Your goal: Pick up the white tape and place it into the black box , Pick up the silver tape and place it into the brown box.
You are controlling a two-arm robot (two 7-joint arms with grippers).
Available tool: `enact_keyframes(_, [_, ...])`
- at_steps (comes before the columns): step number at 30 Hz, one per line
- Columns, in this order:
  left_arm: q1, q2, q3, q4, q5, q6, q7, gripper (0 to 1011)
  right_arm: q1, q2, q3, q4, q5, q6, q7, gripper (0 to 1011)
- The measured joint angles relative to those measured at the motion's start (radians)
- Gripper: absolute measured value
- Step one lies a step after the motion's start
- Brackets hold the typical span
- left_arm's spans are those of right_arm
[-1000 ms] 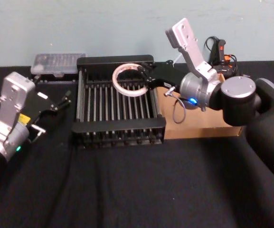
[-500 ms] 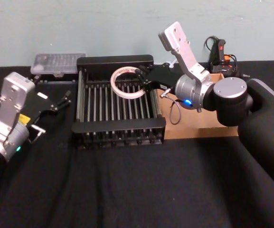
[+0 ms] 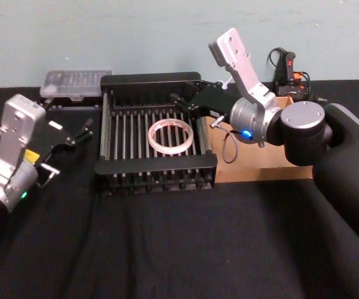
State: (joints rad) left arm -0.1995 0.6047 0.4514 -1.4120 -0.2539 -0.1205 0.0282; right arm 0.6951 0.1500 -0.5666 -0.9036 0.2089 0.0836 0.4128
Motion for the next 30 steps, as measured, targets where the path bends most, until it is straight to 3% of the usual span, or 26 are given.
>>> enact_keyframes(12, [0.000,0.000,0.000,0.000,0.000,0.000,0.000,1001,-0.001,0.001,0.000,-0.002,0.001,0.001,0.001,856])
enact_keyframes(18, [0.000,0.000,0.000,0.000,0.000,0.000,0.000,1001,-0.001,0.002,0.000,-0.002,0.002,0.001,0.001,997])
enact_keyframes(27, [0.000,0.000,0.000,0.000,0.000,0.000,0.000,1001,-0.002,0.002,0.001,-0.004,0.002,0.002,0.001,1002])
enact_keyframes(30, [0.000,0.000,0.000,0.000,0.000,0.000,0.000,1001,-0.020,0.010,0.016,-0.035,0.004,0.001,0.005,1002])
